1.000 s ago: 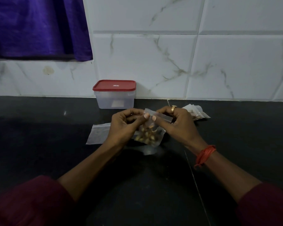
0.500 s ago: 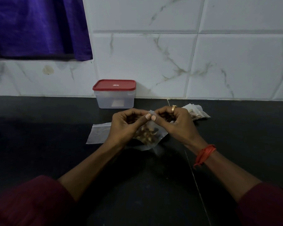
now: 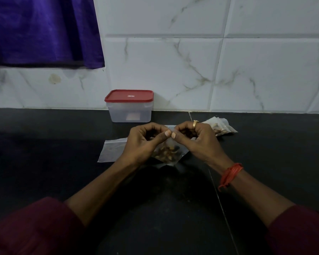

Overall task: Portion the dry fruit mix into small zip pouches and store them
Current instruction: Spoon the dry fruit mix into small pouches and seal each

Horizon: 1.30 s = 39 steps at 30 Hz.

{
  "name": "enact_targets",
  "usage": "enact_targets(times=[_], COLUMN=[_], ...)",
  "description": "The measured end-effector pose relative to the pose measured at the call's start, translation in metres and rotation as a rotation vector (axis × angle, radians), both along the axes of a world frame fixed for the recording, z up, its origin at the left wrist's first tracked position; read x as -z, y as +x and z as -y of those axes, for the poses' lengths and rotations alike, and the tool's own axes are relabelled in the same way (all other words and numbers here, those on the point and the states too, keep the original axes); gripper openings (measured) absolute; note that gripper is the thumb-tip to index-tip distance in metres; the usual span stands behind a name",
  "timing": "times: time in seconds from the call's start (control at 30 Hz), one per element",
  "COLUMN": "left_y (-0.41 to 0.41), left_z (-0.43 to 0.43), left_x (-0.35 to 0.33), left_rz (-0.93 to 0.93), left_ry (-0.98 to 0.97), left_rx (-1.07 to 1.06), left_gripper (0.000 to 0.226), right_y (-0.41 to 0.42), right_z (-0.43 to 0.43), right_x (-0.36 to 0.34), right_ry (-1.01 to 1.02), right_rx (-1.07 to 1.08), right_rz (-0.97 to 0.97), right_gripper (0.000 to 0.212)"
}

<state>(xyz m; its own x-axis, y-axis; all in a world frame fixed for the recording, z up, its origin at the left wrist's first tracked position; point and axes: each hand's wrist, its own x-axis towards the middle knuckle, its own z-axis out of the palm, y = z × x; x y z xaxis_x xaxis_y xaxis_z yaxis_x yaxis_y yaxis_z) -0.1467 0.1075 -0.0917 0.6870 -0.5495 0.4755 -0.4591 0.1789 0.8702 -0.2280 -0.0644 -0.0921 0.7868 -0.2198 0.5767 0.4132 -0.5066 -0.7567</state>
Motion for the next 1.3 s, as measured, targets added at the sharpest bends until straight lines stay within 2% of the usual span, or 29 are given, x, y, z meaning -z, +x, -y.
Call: enact_targets(times=[0.13, 0.43, 0.57, 0.7, 1.13, 1.3], left_y=[-0.001, -0.002, -0.002, 0.002, 0.001, 0.003], left_z=[0.001, 0.003, 0.003, 0.000, -0.001, -0.001], left_x=[0.000, 0.002, 0.001, -0.003, -0.003, -0.003], left_rz=[-0.004, 0.016, 0.001, -0.092, -0.027, -0.095], left_ry=[-0.009, -0.003, -0.024, -0.093, -0.060, -0.099], left_rx=[-0.021, -0.012, -0.013, -0.033, -0.024, -0.047], left_gripper=[0.006, 0.006, 0.008, 0.005, 0.003, 0.015], right_y=[0.001, 0.004, 0.005, 0.004, 0.001, 0.000], right_z=[0.000, 0.004, 0.004, 0.010, 0.004, 0.006], right_x=[0.000, 0.000, -0.001, 0.002, -0.002, -0.003], right_ry=[0.005, 0.008, 0.033, 0.039, 0.002, 0.053], right_rx=[0.004, -0.014, -0.011, 0.014, 0.001, -0.018], right_rz=[-0.003, -0.070, -0.066, -0.068, -0.026, -0.037], right_gripper=[0.010, 0.010, 0.018, 0.014, 0.010, 0.019])
